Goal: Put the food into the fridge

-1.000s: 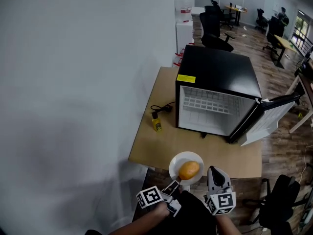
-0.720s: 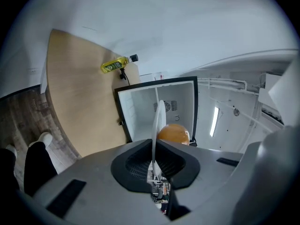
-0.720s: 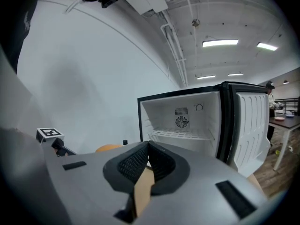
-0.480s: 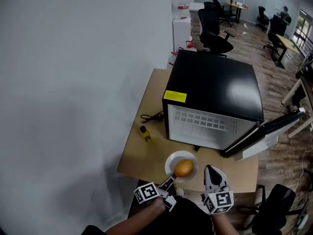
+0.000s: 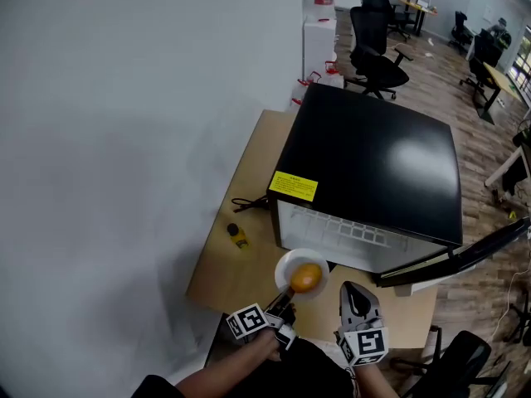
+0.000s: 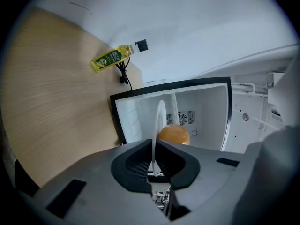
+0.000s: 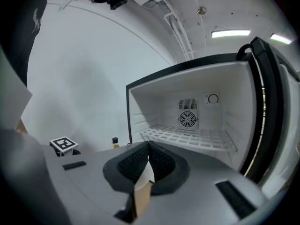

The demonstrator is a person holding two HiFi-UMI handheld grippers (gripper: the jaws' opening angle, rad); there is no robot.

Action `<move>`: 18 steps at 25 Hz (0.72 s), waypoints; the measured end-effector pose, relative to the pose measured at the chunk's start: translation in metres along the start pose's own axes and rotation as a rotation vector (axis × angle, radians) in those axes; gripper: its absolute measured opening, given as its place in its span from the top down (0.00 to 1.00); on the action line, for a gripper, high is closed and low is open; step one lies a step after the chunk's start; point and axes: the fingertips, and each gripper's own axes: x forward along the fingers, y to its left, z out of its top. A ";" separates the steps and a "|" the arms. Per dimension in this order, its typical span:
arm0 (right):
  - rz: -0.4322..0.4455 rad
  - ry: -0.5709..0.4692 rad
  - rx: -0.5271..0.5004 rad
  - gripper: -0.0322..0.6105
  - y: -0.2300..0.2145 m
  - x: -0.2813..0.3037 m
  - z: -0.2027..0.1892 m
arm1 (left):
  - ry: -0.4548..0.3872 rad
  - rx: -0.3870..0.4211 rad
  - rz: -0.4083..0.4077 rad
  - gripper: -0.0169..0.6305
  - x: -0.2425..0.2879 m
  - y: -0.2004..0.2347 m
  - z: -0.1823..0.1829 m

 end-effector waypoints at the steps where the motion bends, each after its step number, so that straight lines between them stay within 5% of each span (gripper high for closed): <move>1: 0.004 0.005 -0.001 0.86 -0.002 0.005 -0.002 | -0.001 0.002 0.000 0.94 0.006 0.003 0.002; 18: 0.041 0.025 -0.017 0.86 -0.034 0.068 -0.024 | -0.080 -0.028 -0.055 0.94 0.072 0.022 0.024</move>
